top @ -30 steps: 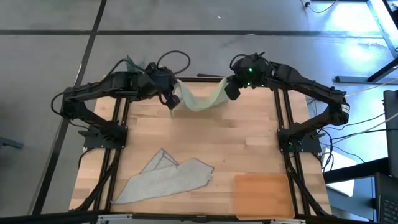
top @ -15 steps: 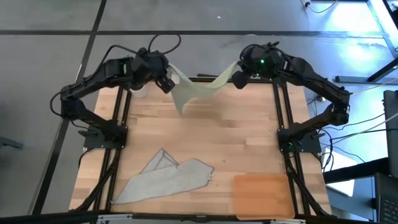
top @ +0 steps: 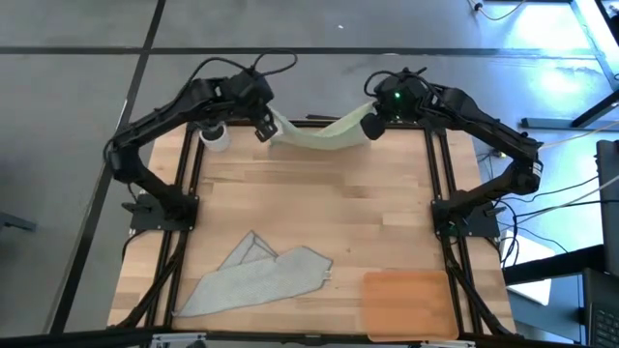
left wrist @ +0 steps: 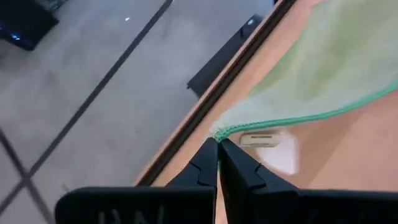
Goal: Roll microfiber towels into tight, uniform cylinder then place into a basket
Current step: Roll the green microfiber towel
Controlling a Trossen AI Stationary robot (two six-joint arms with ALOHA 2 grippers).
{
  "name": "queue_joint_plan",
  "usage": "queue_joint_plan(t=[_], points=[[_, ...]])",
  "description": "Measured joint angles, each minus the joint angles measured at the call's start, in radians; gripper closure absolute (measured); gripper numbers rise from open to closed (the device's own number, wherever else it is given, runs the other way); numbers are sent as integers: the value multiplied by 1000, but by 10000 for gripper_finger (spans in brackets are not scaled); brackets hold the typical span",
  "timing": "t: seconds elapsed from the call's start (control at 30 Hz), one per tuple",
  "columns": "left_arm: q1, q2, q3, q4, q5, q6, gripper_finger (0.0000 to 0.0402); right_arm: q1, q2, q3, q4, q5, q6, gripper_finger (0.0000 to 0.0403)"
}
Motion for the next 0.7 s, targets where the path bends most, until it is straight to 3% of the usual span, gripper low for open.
queue_joint_plan(t=[0.2, 0.43, 0.57, 0.7], points=[[59, 36, 0, 107, -5, 78, 402, -52, 0, -27, 84, 77, -49, 402], [72, 16, 1, 179, -6, 112, 402, -63, -7, -16, 116, 78, -105, 402], [29, 4, 2, 101, 5, 107, 402, -32, -10, -8, 30, 28, -82, 402], [-35, 0, 1, -5, 81, 34, 402, 20, -10, -9, -114, -47, -46, 402]])
